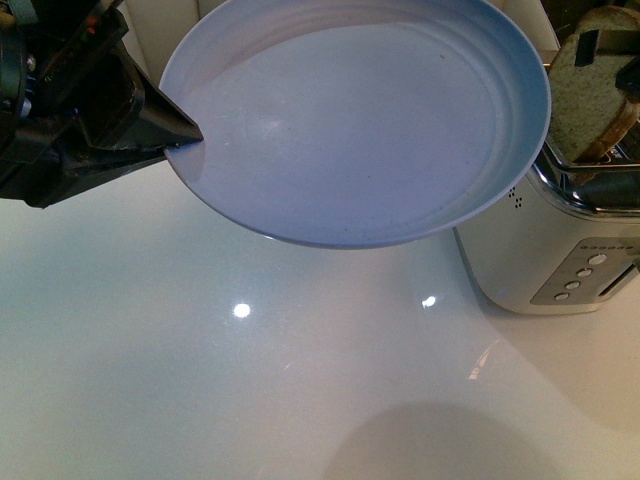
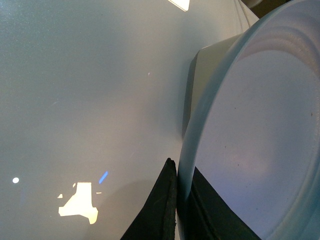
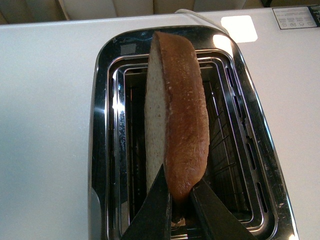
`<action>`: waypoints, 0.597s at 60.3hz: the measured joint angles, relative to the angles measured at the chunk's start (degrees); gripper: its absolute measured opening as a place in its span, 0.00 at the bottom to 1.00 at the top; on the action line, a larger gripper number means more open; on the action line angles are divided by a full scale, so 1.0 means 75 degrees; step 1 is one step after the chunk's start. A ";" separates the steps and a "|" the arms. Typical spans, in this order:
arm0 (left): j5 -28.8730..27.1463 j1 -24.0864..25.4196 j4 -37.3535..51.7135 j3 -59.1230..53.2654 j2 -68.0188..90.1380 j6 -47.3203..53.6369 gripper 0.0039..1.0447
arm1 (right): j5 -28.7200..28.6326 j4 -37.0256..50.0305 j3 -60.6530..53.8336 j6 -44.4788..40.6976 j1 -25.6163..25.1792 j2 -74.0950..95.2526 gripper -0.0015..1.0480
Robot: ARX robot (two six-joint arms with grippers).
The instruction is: Left arm holds plate, right arm toasts bread
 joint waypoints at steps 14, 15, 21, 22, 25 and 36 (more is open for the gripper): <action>0.0000 0.0000 0.0000 0.0000 0.0000 0.0000 0.03 | 0.0009 0.0114 -0.0149 0.0000 0.0090 0.0000 0.03; 0.0000 0.0000 0.0000 0.0000 0.0000 0.0003 0.03 | 0.0012 0.0119 -0.0160 0.0000 0.0093 0.0000 0.03; 0.0000 0.0000 0.0000 0.0000 0.0000 0.0000 0.03 | 0.0029 0.0154 -0.0242 0.0000 0.0117 0.0000 0.09; 0.0000 0.0000 0.0000 0.0000 0.0000 0.0000 0.03 | 0.0029 0.0157 -0.0251 0.0000 0.0117 0.0000 0.11; 0.0003 0.0000 0.0000 0.0000 0.0000 0.0000 0.03 | 0.0020 0.0163 -0.0294 0.0000 0.0128 0.0000 0.18; 0.0003 0.0000 0.0000 0.0000 0.0000 0.0000 0.03 | -0.0055 0.0198 -0.0484 0.0035 0.0149 -0.0082 0.45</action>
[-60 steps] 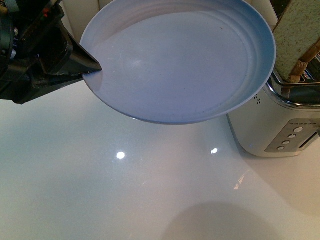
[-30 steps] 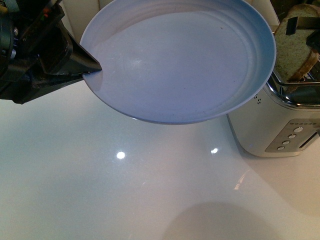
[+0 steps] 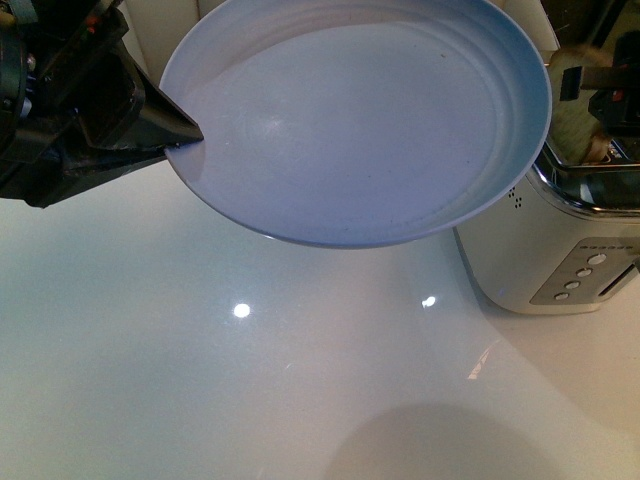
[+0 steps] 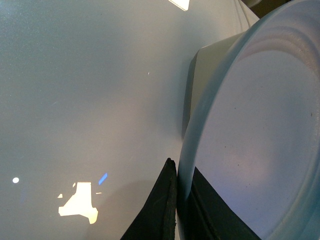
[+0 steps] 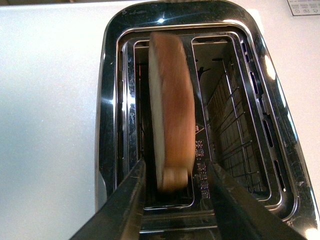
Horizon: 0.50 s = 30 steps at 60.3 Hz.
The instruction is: Left arm holds plate, right arm toasts bread
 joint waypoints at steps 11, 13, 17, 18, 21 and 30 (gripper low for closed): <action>0.0000 0.0000 0.0000 0.0000 0.0000 0.0003 0.03 | -0.0184 0.0277 -0.0621 0.0175 -0.0064 -0.1017 0.80; -0.0003 0.0000 0.0000 0.0000 0.0000 0.0000 0.03 | -0.0210 0.0312 -0.0781 0.0192 -0.0087 -0.1271 0.84; -0.0003 0.0000 0.0000 0.0000 0.0000 0.0000 0.03 | -0.0210 0.0315 -0.1084 0.0198 -0.0134 -0.1743 0.92; -0.0003 0.0000 0.0000 0.0000 0.0000 0.0003 0.03 | -0.0207 0.0315 -0.1209 0.0210 -0.0149 -0.1944 0.93; -0.0003 0.0000 0.0000 0.0000 0.0000 0.0000 0.03 | -0.0204 0.0309 -0.1489 0.0227 -0.0181 -0.2378 0.92; 0.0000 0.0000 0.0000 0.0000 0.0000 0.0000 0.03 | -0.0090 -0.0026 -0.2492 0.0268 -0.0192 -0.3984 0.91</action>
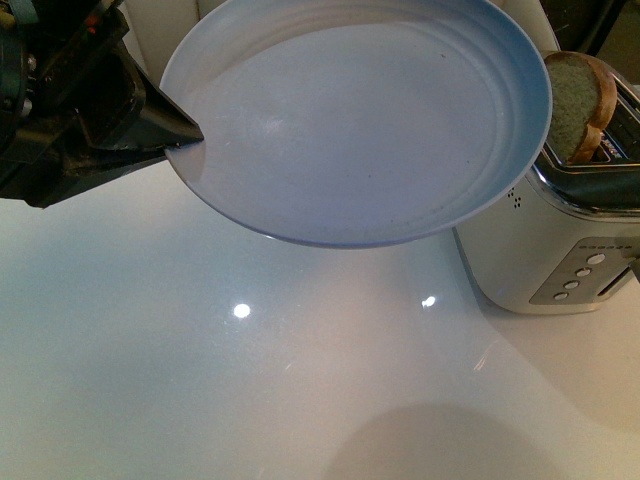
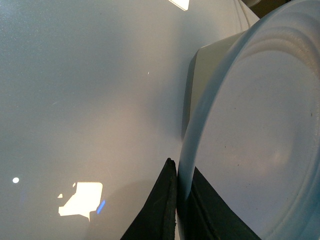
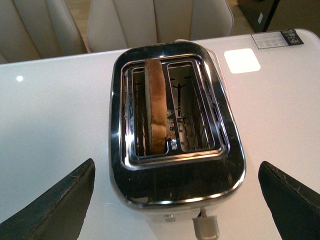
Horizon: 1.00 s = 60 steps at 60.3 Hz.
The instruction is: Left arm holds plate, right arm toasts bread
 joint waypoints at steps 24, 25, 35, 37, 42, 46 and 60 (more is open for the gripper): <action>0.0003 -0.0009 0.0000 0.0000 -0.0041 0.0000 0.03 | -0.0790 0.3445 -0.2457 -0.0889 -0.0565 -0.1903 0.26; 0.0003 -0.0009 0.0000 0.0000 -0.0041 0.0000 0.03 | -0.1023 0.3375 -0.2500 -0.0895 -0.0685 -0.2002 0.23; 0.0000 -0.0009 0.0000 0.0000 -0.0041 -0.0003 0.03 | -0.1227 0.2911 -0.2751 -0.0933 -0.1096 -0.2751 0.02; 0.0000 -0.0009 0.0000 0.0000 -0.0041 -0.0003 0.03 | -0.1241 0.2812 -0.2780 -0.0947 -0.1096 -0.2891 0.02; 0.0000 -0.0009 0.0000 0.0000 -0.0041 -0.0003 0.03 | -0.1244 0.3080 -0.3040 -0.0950 -0.1099 -0.2999 0.02; 0.0000 -0.0009 0.0000 0.0000 -0.0044 -0.0003 0.03 | -0.1247 0.2885 -0.3124 -0.0950 -0.1105 -0.3159 0.02; 0.0003 -0.0009 0.0000 0.0000 -0.0044 -0.0003 0.03 | -0.1250 0.1836 -0.3127 -0.0953 -0.1116 -0.4363 0.02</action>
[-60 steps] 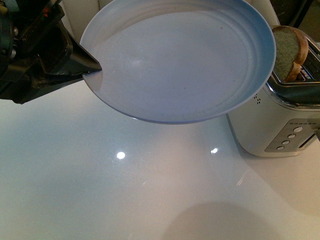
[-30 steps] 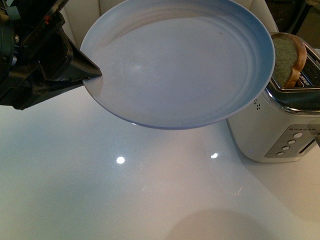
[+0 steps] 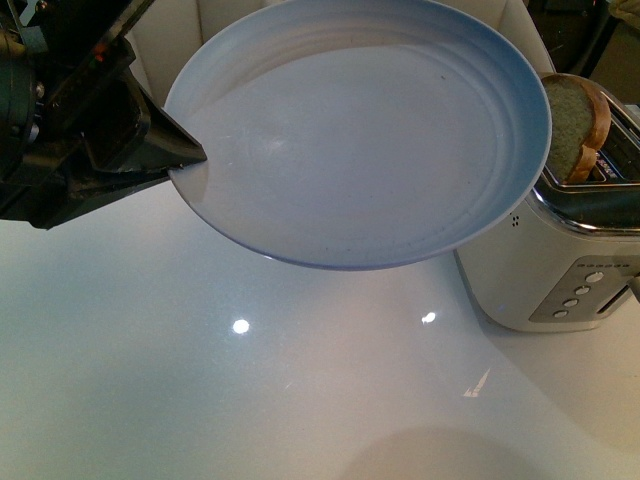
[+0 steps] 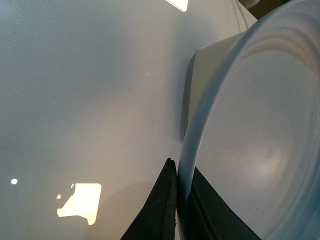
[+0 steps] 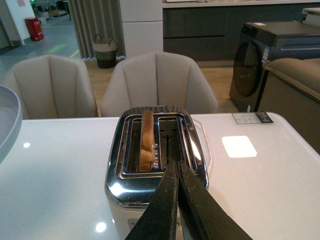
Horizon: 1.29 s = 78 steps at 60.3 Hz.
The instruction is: Left arm holds plate, right arm toasts bread
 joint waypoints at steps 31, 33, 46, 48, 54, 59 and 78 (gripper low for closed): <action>-0.0003 0.0000 0.0003 0.0000 0.0000 -0.0003 0.03 | 0.0003 -0.1708 0.0000 0.0000 0.0000 -0.1784 0.02; -0.0003 0.0000 0.0000 0.0000 0.0000 -0.0003 0.03 | 0.0003 -0.1792 0.0000 0.0000 0.0000 -0.1862 0.02; -0.0003 0.0000 0.0000 0.0000 0.0000 -0.0003 0.03 | 0.0003 -0.2305 0.0000 0.0000 0.0000 -0.2384 0.02; -0.0003 0.0000 0.0000 0.0000 0.0000 -0.0003 0.03 | 0.0003 -0.2372 0.0000 0.0000 -0.0003 -0.2448 0.02; -0.0003 0.0000 0.0000 0.0000 0.0000 -0.0003 0.03 | 0.0003 -0.2547 0.0000 0.0000 0.0000 -0.2626 0.02; -0.0003 0.0000 0.0000 0.0000 0.0000 -0.0003 0.03 | 0.0003 -0.2693 0.0000 0.0000 0.0000 -0.2763 0.02; -0.0003 -0.0003 0.0000 0.0000 0.0000 -0.0003 0.03 | -0.0003 -0.4086 0.0000 -0.0006 0.0000 -0.4109 0.02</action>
